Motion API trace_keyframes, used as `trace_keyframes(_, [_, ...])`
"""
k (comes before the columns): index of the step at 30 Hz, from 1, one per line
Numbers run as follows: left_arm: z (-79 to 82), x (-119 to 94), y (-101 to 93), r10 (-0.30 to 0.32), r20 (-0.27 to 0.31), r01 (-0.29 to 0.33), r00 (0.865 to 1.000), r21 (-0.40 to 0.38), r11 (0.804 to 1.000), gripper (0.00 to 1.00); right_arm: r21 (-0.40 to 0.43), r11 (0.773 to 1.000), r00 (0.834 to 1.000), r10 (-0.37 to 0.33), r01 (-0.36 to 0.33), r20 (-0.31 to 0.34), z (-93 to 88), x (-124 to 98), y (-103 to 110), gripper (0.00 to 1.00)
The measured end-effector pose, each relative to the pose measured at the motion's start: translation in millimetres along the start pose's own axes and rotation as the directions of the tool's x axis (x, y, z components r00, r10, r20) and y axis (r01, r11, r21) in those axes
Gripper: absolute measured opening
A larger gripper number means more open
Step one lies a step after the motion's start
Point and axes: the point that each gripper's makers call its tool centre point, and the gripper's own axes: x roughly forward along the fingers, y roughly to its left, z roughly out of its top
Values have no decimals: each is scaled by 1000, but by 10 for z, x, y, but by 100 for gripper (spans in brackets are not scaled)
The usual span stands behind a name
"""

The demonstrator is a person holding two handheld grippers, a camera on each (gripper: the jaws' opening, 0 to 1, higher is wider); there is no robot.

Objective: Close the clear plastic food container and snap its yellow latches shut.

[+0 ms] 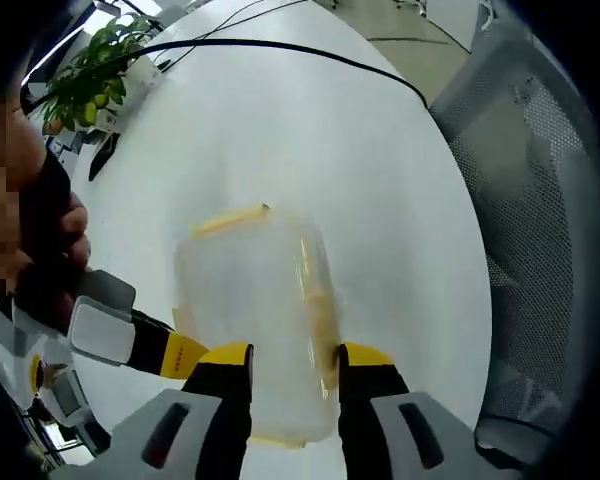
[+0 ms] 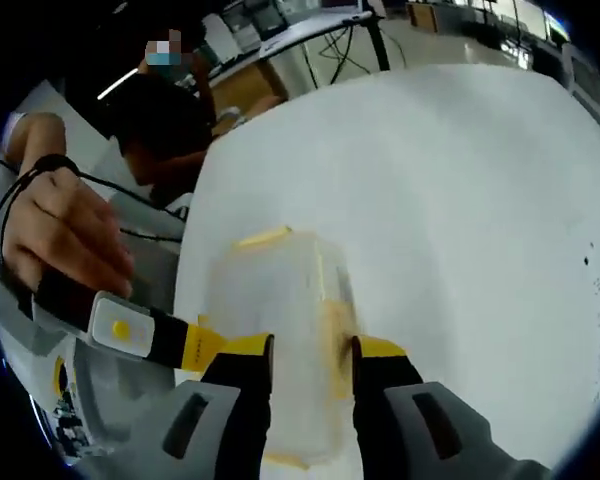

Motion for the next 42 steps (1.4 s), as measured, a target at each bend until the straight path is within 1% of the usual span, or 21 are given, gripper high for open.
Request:
trace_keyframes(4, [-1,-9,5,-26,15,26,1000,-22,999,26,5,1000,1000,17,-17,-7,-19,13,45,28])
trace_keyframes(8, [1,1,-3,-29,16,30,999,-21,999,26,8,1000,1000,27,-27,-14,-13,12,49,28])
trace_keyframes(15, [3,2,4,-23,6,23,1000,-21,1000,25,18,999,999,33,-32,-22,-6,4,49,27])
trace_keyframes(22, [6,7,4,-16,11,16,1000,-41,999,24,32,999,999,27,-26,-20,-6,-5,20,25])
trace_keyframes(27, [9,18,12,-13,-7,13,1000,-39,999,24,34,999,999,29,-29,-23,-8,-7,26,25])
trace_keyframes(32, [6,18,18,-7,-4,7,1000,-48,999,23,44,999,999,31,-30,-18,-12,-8,30,24])
trace_keyframes(36, [6,36,6,22,-20,-23,1000,-30,999,23,53,998,999,33,-32,-23,-12,-6,29,24])
trace_keyframes(37, [10,50,7,39,-21,-40,999,-20,999,23,53,998,999,34,-33,-27,-12,-5,30,24])
trace_keyframes(40, [13,43,-4,64,-16,-64,998,-12,998,21,58,998,999,37,-36,-29,-14,-2,31,23])
trace_keyframes(42, [11,-66,45,74,-8,-74,997,-6,997,21,68,997,999,39,-37,-34,-28,9,18,22])
